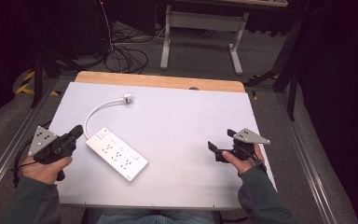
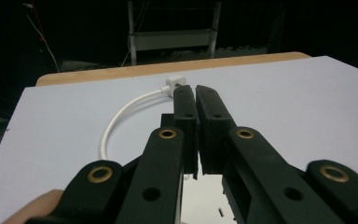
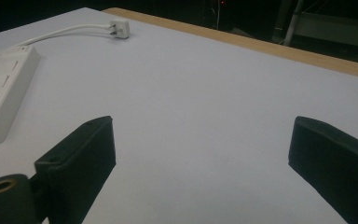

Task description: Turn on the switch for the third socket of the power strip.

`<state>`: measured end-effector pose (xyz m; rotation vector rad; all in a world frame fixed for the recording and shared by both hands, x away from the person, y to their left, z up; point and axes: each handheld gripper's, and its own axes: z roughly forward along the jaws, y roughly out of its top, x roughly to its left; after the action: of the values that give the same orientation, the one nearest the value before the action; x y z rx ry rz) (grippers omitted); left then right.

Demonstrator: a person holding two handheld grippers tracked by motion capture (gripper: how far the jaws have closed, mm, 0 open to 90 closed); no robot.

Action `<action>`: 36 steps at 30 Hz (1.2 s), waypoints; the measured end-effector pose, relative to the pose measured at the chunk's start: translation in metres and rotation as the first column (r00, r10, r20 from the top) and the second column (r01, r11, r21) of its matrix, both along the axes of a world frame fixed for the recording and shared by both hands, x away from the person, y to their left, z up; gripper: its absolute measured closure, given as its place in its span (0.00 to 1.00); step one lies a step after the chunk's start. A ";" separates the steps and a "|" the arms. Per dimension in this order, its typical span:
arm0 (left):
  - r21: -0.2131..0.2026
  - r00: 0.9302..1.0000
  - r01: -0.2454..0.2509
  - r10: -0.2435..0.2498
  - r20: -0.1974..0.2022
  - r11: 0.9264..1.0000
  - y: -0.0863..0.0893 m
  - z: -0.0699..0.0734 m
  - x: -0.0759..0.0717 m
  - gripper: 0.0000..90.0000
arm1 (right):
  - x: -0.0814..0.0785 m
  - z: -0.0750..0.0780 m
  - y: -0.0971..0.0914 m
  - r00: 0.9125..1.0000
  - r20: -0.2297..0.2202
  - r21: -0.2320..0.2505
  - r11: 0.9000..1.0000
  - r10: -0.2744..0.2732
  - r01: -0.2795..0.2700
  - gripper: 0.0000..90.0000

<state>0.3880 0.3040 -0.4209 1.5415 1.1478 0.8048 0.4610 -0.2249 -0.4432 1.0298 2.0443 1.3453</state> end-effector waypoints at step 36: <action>-0.030 0.993 -0.117 0.118 0.005 0.993 0.018 0.004 -0.007 0.40 | 0.000 0.000 0.000 1.000 0.000 0.000 1.000 0.004 -0.004 0.09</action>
<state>0.3813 0.3223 -0.4173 1.4561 1.2492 0.8670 0.4614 -0.2247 -0.4435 1.0267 2.0474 1.3465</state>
